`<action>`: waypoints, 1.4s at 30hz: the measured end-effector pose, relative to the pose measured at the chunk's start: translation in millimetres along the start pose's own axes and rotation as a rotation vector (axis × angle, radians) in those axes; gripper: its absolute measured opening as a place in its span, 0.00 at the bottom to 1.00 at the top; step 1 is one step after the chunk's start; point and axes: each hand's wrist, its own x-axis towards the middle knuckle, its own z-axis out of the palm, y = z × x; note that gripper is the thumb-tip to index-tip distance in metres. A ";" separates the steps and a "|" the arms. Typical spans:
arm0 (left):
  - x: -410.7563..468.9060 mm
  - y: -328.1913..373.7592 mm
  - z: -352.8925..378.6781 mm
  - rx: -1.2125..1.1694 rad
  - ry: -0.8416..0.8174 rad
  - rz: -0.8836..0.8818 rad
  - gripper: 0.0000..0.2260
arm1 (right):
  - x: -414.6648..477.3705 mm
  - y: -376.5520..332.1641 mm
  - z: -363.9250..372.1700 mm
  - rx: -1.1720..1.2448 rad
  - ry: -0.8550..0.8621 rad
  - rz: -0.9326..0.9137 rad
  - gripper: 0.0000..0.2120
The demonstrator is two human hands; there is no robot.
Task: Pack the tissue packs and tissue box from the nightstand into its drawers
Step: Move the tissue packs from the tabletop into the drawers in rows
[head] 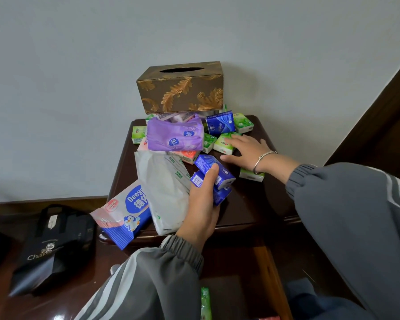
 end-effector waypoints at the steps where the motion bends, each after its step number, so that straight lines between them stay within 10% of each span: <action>1: 0.6 -0.5 -0.5 0.000 0.000 -0.002 0.06 | -1.2 3.6 0.4 -0.003 0.011 -0.003 0.33; 8: 1.7 -1.1 -2.0 -0.022 0.003 0.002 0.06 | -2.8 14.5 -11.4 0.168 0.088 -0.048 0.22; 22: 0.9 -1.8 -1.6 0.017 0.025 0.002 0.06 | -17.1 19.8 -40.2 0.541 0.142 0.053 0.34; 29: 1.2 -1.5 -0.2 0.033 0.023 0.004 0.05 | -50.7 22.7 -26.6 0.146 -0.042 0.009 0.35; 38: -5.2 -2.0 6.2 0.241 0.116 0.025 0.17 | -55.9 21.8 -1.6 0.254 0.137 0.053 0.33; 42: -17.8 -0.6 17.4 0.550 0.105 0.101 0.21 | -87.7 22.6 0.5 0.544 0.488 0.165 0.31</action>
